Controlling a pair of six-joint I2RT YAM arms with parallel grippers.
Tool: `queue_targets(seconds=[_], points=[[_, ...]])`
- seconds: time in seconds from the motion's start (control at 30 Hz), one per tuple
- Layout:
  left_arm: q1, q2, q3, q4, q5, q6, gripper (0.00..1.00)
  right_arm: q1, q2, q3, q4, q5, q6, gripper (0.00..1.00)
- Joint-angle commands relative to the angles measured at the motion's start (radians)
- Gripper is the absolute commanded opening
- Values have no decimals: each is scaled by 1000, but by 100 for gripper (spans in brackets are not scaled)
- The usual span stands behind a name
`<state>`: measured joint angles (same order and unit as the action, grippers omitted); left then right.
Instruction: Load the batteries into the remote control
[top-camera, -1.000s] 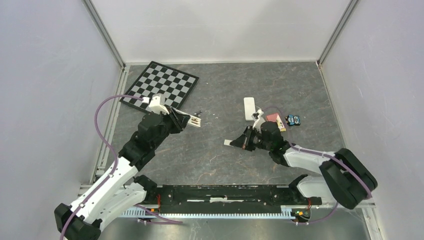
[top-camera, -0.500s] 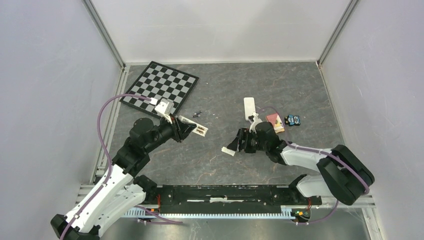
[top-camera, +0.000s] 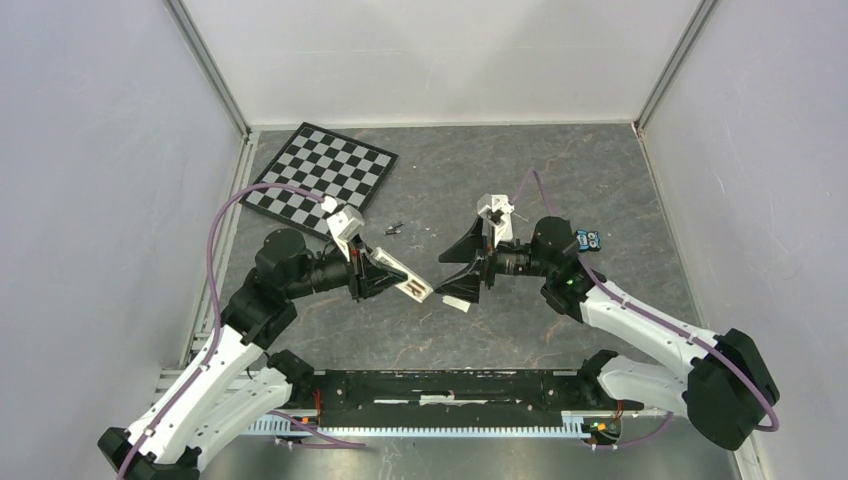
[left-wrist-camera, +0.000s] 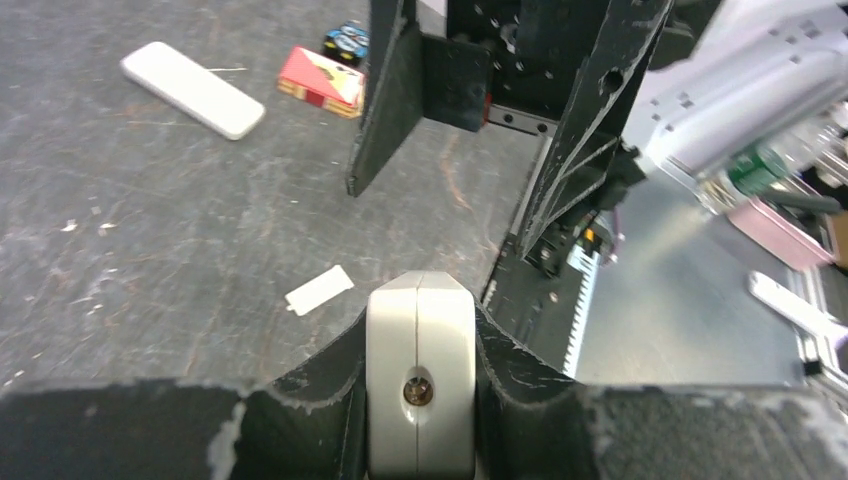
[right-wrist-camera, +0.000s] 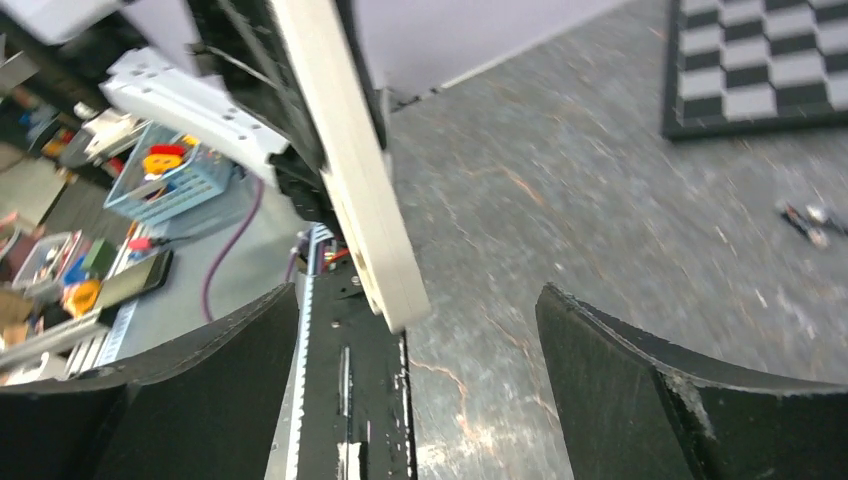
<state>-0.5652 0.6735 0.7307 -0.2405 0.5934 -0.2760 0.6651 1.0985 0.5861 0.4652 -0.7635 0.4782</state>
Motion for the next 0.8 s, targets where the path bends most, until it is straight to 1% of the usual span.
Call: queue_targets(seconds=[0.0,0.1,0.2,0.27,0.3,0.37,0.43,0.47,0.5,0.53,0.57,0.6,0.63,0.67,0.73,0.77], points=[[1,12,57,14,209,69,2,37,26,86,40,-177,-97,92],[1,19,60,49,244,47,2,75,53,125,28,-206,-110,91],[1,24,61,77,256,22,2,121,78,153,12,-214,-118,86],[1,27,58,112,262,-5,2,143,98,179,-31,-197,-118,82],[0,27,57,125,269,-16,2,150,113,188,-42,-199,-110,75],[1,29,54,145,280,-26,2,158,135,196,-14,-210,-62,56],[1,27,44,178,281,-56,2,163,135,174,61,-189,-3,44],[1,26,38,196,280,-73,4,165,135,165,99,-179,26,37],[0,24,34,219,272,-96,11,165,134,164,116,-168,44,30],[1,23,29,235,258,-127,19,165,133,163,125,-155,58,21],[0,21,24,269,244,-157,28,165,130,160,136,-127,74,14],[1,18,19,302,219,-204,44,165,125,155,146,-100,89,8],[1,12,15,318,160,-252,52,164,121,147,165,-67,110,2],[0,5,10,337,106,-295,55,165,114,135,192,-32,136,0],[1,-11,-26,416,16,-398,58,165,111,104,286,2,206,0],[1,-17,-55,485,3,-454,58,164,115,94,324,9,238,0]])
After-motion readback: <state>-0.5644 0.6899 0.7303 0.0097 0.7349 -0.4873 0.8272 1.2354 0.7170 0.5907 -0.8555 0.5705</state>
